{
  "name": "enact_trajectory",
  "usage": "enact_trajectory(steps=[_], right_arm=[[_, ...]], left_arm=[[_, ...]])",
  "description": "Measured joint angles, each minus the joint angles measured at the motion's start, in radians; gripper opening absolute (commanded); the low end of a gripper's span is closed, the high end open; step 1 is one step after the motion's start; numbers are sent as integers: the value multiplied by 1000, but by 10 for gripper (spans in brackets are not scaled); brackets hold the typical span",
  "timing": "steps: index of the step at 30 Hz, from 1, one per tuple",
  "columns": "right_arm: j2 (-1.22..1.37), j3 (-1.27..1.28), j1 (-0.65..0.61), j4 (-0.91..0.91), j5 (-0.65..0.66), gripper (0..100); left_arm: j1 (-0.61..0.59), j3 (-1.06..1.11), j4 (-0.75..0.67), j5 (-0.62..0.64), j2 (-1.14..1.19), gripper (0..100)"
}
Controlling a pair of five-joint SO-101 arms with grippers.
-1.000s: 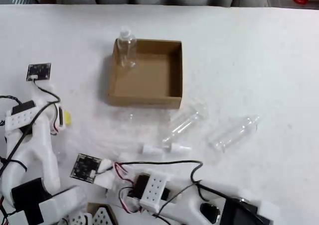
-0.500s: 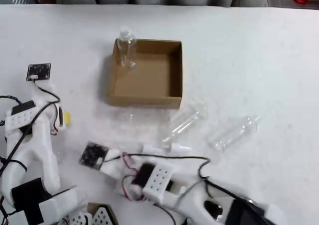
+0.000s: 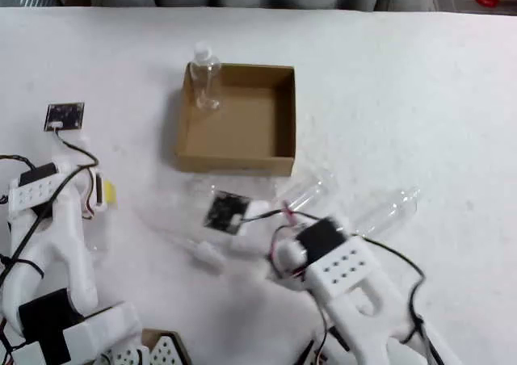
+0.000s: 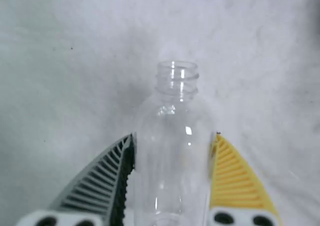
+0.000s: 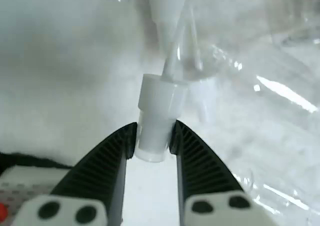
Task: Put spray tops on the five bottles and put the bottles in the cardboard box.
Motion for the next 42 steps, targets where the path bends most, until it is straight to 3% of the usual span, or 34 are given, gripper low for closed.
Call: enact_trajectory(steps=[5,9,15,19,33,39,42], right_arm=[[-12,-61,296,158,204,16],[-9,-86,569,229,439,16],[72,-124,941,226,852,16],[152,-169,1134,158,1042,16],[574,-253,1441,-272,1241,21],[736,-394,1530,-282,1326,190],[802,-459,1553,-287,1329,202]], left_arm=[[0,20,0,-5,-2,26],[0,20,0,-5,-2,27],[0,20,0,-5,-2,27],[0,20,0,-5,-2,27],[0,20,0,-34,-2,27],[0,20,0,-34,-2,27],[2,20,0,-35,-2,27]])
